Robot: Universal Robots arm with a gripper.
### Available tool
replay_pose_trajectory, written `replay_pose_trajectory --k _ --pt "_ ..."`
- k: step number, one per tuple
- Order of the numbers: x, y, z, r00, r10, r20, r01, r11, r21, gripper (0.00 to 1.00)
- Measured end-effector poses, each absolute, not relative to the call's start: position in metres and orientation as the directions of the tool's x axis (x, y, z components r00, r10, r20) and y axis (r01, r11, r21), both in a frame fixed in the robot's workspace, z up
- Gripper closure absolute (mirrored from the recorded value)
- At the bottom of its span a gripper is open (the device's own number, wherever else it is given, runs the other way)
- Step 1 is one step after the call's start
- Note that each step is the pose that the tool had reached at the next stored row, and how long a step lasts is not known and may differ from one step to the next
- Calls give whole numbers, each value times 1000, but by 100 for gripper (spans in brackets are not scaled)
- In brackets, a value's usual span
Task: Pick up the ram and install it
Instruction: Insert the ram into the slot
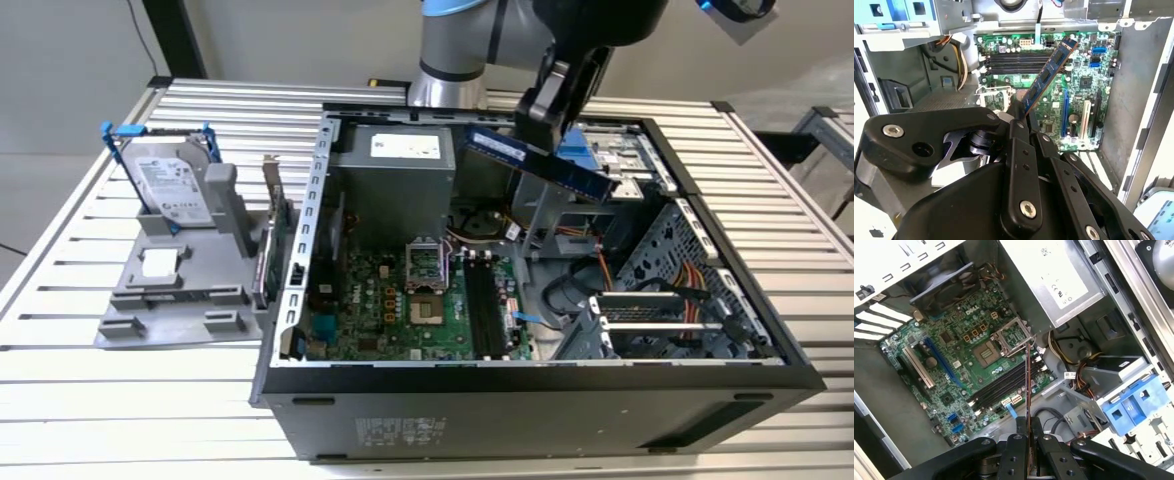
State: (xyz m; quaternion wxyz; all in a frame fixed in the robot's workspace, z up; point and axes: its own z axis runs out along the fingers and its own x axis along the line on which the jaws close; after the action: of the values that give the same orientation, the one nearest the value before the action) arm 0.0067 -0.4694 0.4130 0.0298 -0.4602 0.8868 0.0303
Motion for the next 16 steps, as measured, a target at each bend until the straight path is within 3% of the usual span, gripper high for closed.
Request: replay_pose_trajectory --k 16 --pt "7 -469 413 -694 -715 -82 -719 695 27 100"
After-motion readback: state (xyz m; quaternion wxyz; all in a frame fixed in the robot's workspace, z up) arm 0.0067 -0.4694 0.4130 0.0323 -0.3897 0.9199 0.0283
